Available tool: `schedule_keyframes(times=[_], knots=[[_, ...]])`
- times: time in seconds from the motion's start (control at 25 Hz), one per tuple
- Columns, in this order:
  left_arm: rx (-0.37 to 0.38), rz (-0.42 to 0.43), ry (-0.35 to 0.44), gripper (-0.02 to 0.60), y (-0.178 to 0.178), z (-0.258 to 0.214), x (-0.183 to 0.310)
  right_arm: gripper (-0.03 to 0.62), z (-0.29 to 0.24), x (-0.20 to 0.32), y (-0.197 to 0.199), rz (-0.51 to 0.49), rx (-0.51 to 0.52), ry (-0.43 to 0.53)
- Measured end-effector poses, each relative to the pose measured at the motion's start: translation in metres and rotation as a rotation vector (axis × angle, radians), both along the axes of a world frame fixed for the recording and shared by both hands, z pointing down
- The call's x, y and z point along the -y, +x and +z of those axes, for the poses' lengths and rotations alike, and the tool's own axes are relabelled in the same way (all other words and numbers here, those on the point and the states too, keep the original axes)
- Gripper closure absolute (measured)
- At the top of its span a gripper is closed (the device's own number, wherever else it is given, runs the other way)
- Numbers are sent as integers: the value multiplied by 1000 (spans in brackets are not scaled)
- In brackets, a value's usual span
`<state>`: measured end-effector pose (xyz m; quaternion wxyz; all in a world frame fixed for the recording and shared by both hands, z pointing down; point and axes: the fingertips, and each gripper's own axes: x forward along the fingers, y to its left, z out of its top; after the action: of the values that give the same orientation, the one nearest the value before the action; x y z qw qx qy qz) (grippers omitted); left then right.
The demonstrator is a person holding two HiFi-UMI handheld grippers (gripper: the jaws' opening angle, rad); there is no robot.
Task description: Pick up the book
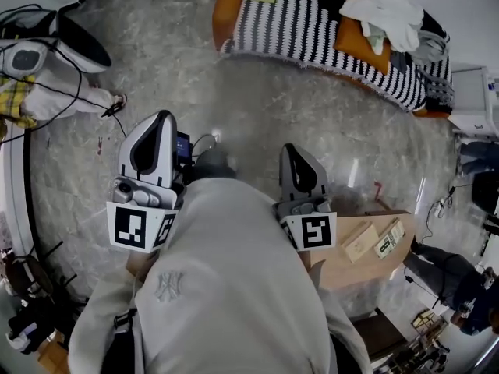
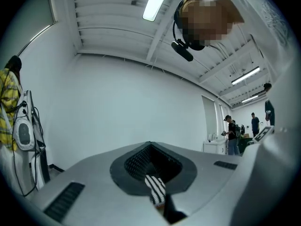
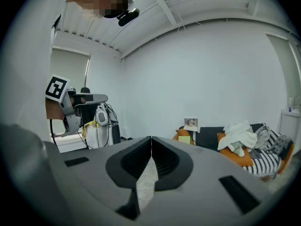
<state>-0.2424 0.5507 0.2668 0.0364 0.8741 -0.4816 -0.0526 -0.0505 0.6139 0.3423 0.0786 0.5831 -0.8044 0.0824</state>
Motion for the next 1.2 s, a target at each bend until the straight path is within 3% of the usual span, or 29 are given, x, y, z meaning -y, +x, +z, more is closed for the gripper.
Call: schedule_keyframes(times=[0.24, 0.56, 1.2], knots=[[3, 41, -6, 572, 18, -10, 5, 574, -8, 8, 3, -2, 29, -2], [-6, 45, -17, 572, 16, -9, 33, 574, -4, 36, -2, -13, 38, -24], [-39, 16, 0, 572, 4, -22, 189, 574, -25, 195, -6, -31, 14, 2]])
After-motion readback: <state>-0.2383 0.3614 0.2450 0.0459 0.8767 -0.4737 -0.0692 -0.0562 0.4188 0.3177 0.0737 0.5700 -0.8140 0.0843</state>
